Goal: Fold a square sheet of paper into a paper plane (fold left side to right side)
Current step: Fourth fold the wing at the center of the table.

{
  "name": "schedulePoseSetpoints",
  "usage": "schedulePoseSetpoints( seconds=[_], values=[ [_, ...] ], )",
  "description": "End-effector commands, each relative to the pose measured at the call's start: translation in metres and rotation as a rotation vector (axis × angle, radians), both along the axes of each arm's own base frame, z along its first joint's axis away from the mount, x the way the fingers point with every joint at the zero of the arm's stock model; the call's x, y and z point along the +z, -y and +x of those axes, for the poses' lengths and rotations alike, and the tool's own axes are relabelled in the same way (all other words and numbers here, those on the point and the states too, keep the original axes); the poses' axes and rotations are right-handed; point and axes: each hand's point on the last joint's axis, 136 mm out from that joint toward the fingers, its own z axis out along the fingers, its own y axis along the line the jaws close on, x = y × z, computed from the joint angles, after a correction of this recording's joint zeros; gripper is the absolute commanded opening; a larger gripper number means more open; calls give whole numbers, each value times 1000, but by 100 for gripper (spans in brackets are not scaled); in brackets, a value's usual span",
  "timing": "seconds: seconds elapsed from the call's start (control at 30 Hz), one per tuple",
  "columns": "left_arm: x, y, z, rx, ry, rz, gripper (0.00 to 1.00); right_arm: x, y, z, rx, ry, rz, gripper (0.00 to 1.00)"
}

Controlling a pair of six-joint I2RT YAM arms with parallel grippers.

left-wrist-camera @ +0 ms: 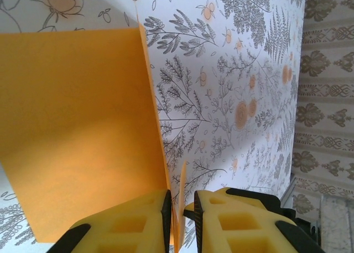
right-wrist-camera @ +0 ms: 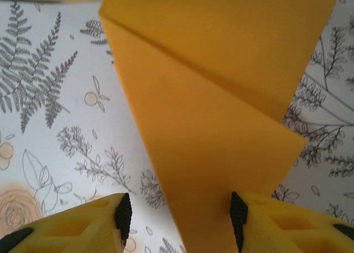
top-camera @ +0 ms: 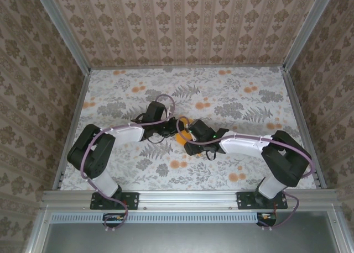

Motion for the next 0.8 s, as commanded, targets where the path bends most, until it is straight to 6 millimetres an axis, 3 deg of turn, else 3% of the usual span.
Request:
schedulePoseSetpoints(
  seconds=[0.0,0.2,0.3,0.43,0.53,0.63,0.77],
  values=[
    [17,6,2,-7,16,-20,21,1,-3,14,-18,49,-24,50],
    [19,0,2,2,20,-5,26,-5,0,17,-52,44,-37,30],
    [20,-8,2,16,19,5,35,-6,0,16,-61,29,-17,20],
    [26,-30,1,52,36,35,51,-4,-7,10,-45,-14,53,8],
    [27,-51,-1,94,41,58,56,-6,-9,5,-47,-64,89,5],
    [23,-59,-6,100,23,58,54,-4,-15,4,-61,-123,183,3],
    [12,-49,-10,63,-10,48,48,-2,-20,2,-61,-192,251,2]
  ],
)
